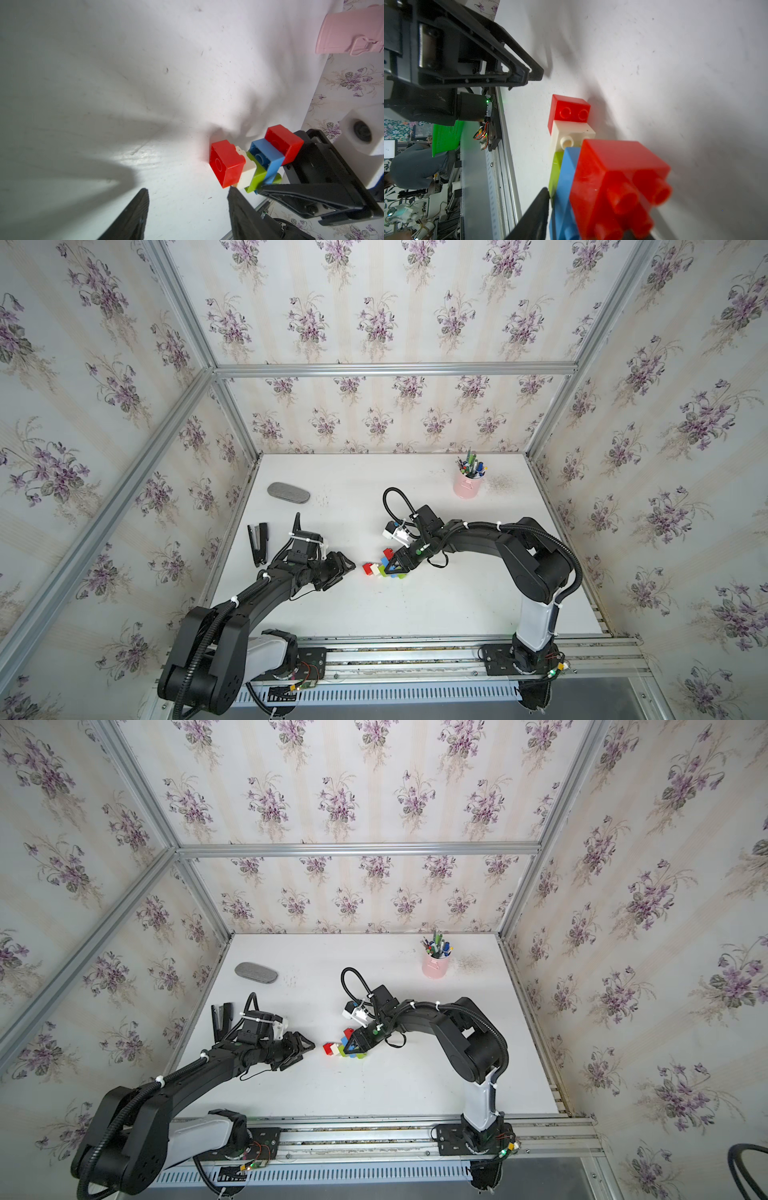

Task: Assemble the letter y with lego
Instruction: Place the lego brick at the center of the board, then adjust the lego brick at the center of the board.

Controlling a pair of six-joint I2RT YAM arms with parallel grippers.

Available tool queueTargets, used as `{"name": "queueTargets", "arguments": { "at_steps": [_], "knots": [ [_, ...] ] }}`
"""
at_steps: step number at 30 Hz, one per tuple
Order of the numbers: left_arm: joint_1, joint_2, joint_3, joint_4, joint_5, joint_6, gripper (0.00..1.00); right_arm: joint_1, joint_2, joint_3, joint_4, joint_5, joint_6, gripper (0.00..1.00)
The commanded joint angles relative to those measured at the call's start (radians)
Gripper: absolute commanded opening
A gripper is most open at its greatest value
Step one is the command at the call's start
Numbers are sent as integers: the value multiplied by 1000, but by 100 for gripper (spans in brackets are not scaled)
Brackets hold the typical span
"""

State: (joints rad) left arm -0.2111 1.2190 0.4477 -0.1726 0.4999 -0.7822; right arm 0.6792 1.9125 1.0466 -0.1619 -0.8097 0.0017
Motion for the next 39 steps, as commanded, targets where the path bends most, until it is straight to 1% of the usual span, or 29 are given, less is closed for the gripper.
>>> {"name": "queueTargets", "arguments": {
  "at_steps": [1,7,9,12,15,18,21,23,27,34,39],
  "knots": [
    [1,1,6,-7,2,11,63,-5,8,10,1,12,-12,52],
    [1,7,8,-7,6,12,63,-18,1,23,-13,61,-13,55],
    [1,6,7,-7,6,12,63,-20,-22,14,-14,105,-9,55],
    [1,9,6,-7,6,12,62,-19,-66,-6,-53,208,-24,56],
    [0,16,8,-7,7,16,62,-17,-131,-56,-61,277,-25,56],
    [-1,22,14,-7,6,17,62,6,-208,-116,-48,352,-9,60],
    [-1,26,18,-7,2,17,62,62,-258,-164,-30,433,-6,61],
    [-1,27,20,-7,0,14,62,86,-273,-197,5,466,13,61],
    [-2,25,21,-7,-1,12,62,111,-260,-213,33,478,33,61],
    [-2,16,13,-7,-4,8,62,123,-220,-193,70,504,46,53],
    [-2,4,1,-7,-6,5,62,120,-191,-157,60,563,36,47]
  ]
}}
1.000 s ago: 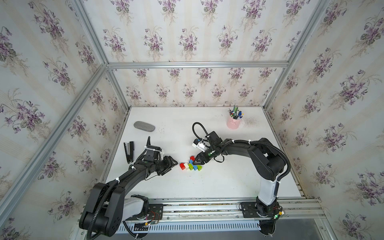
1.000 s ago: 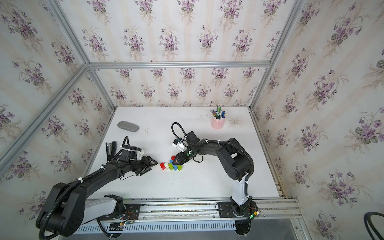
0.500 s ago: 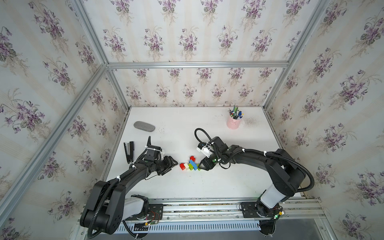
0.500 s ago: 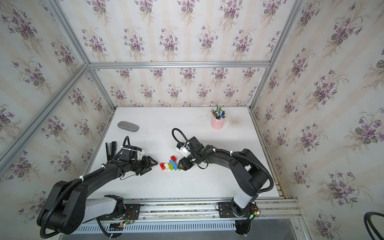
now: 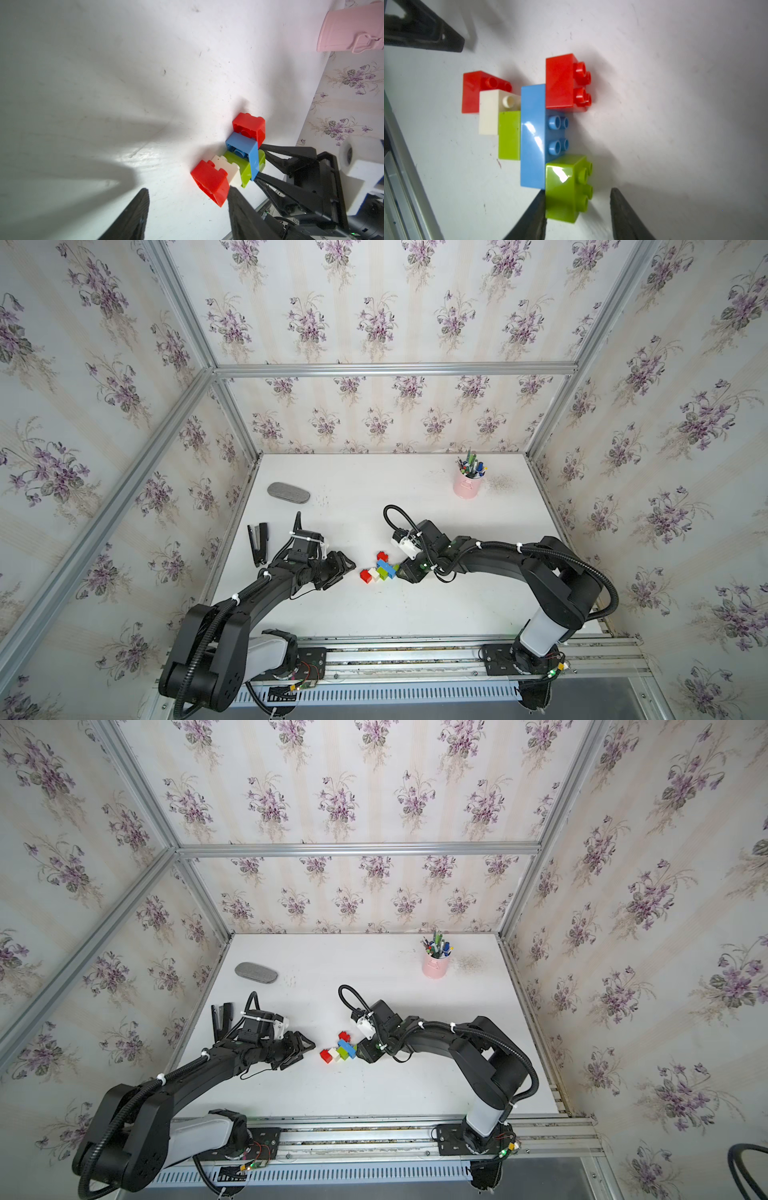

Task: Assemble the letter y with lego
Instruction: Adjust the lego brick at the center of the board.

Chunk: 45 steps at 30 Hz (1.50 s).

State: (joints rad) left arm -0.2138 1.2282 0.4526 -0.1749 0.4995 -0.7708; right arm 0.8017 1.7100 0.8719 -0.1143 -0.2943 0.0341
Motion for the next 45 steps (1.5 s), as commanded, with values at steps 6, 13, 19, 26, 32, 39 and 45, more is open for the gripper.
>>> {"name": "queueTargets", "arguments": {
  "at_steps": [6,13,19,26,32,39,45],
  "knots": [
    [1,-9,-10,-5,-6,-7,62,-10,49,60,2,71,-7,45],
    [1,-20,-1,-14,-15,-11,63,-15,13,56,-8,66,-5,46],
    [0,-65,62,-89,-78,20,73,-33,-143,-4,1,101,12,57],
    [6,-49,262,-246,-197,154,99,-115,-312,-54,47,158,37,100],
    [19,13,470,-326,-445,312,99,-217,-361,-71,143,387,94,100],
    [33,74,469,-98,-844,617,99,-390,-379,-227,524,863,-10,100],
    [130,130,324,189,-887,681,99,-546,-316,-351,715,954,-33,100]
  ]
}}
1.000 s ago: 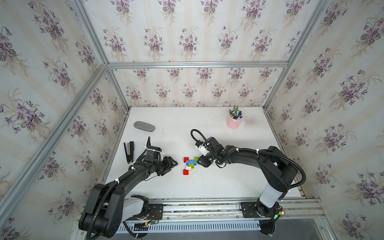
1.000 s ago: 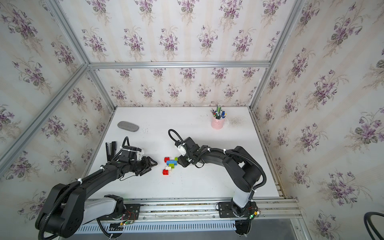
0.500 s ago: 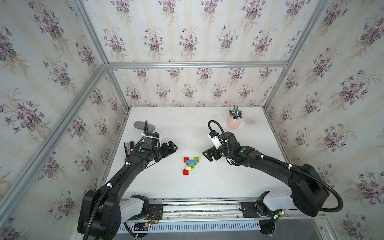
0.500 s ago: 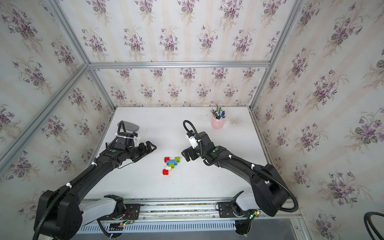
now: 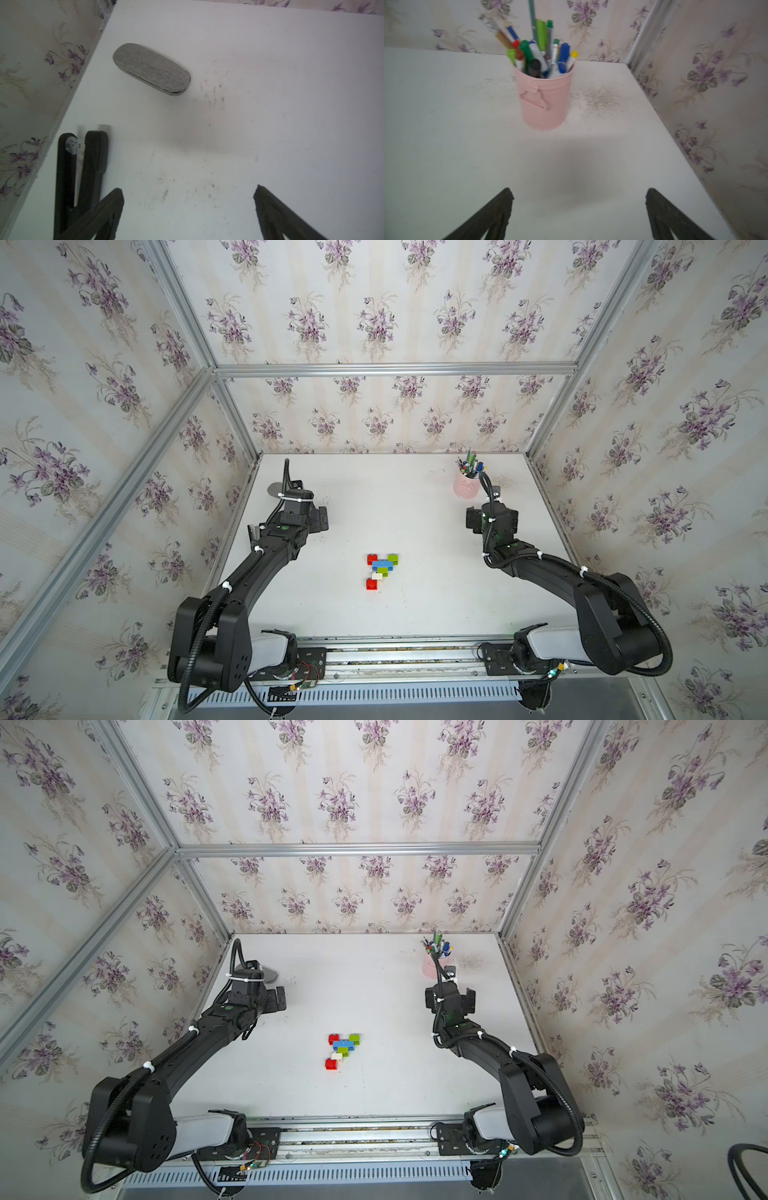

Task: Assemble the letter y with lego
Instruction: Adjust the lego brick at the center of the board, then reset both arms

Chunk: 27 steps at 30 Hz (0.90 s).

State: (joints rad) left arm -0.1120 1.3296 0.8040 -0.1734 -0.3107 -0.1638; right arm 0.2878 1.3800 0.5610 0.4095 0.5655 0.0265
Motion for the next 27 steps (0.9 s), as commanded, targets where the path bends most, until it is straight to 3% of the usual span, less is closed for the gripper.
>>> {"name": "queueTargets", "arguments": {
  "at_steps": [1,12,13,16,17,19,21,22,27],
  "knots": [
    [35,46,-51,232,-79,80,99,-37,14,-70,255,80,-40,100],
    [29,123,-324,784,35,115,99,-83,118,-354,898,-157,-102,100],
    [21,123,-324,773,51,128,99,-95,106,-351,871,-173,-82,100],
    [12,176,-372,905,122,171,99,-190,141,-348,852,-422,-45,100],
    [2,192,-391,969,108,182,99,-203,179,-352,933,-438,-44,100],
    [2,183,-381,934,106,178,99,-202,145,-336,827,-432,-33,100],
    [2,187,-388,957,106,181,99,-202,158,-360,918,-426,-40,100],
    [0,184,-388,953,104,182,99,-202,143,-341,842,-433,-35,100],
    [-11,186,-382,940,87,184,99,-210,158,-337,854,-480,-43,100]
  ]
}}
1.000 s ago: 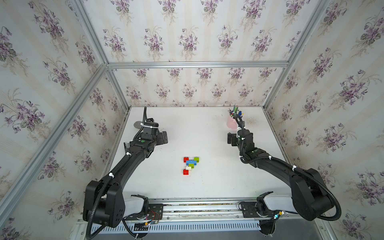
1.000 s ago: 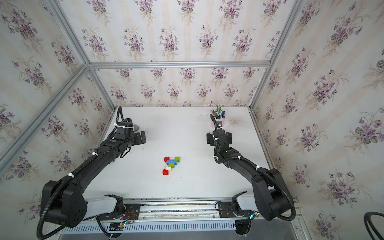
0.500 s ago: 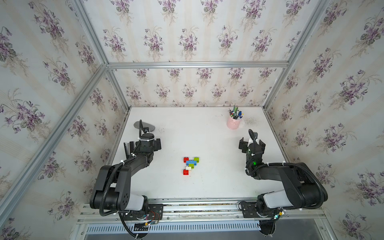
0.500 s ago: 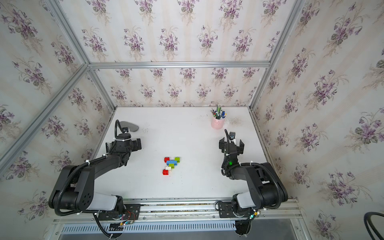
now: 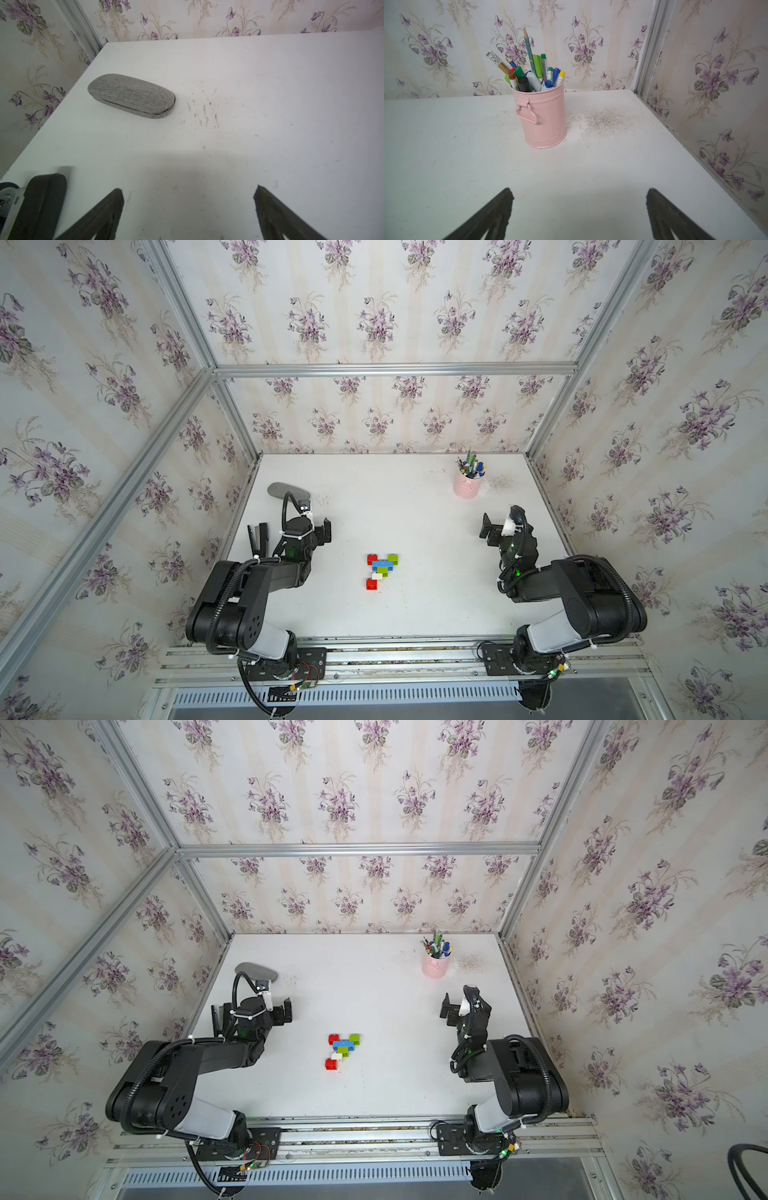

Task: Assemble the letter y with lego
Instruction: Reset both arms

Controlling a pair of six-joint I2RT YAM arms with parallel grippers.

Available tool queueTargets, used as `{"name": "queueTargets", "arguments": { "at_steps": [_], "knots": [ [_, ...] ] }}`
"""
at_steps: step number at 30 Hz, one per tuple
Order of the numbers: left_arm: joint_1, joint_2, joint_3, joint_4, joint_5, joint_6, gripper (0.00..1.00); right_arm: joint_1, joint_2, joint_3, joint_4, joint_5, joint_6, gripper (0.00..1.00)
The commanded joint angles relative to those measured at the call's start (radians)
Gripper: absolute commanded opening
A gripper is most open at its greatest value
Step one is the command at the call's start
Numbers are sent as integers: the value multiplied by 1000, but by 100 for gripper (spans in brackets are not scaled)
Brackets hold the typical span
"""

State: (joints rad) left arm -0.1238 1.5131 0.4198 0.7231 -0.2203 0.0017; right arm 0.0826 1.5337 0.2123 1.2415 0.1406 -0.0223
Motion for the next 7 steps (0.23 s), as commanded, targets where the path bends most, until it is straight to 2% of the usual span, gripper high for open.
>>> {"name": "queueTargets", "arguments": {
  "at_steps": [1,7],
  "knots": [
    [1,2,2,44,-4,21,99,-4,6,16,15,-55,5,100],
    [1,-3,-1,44,-2,19,99,-21,-1,18,5,-77,16,100]
  ]
}}
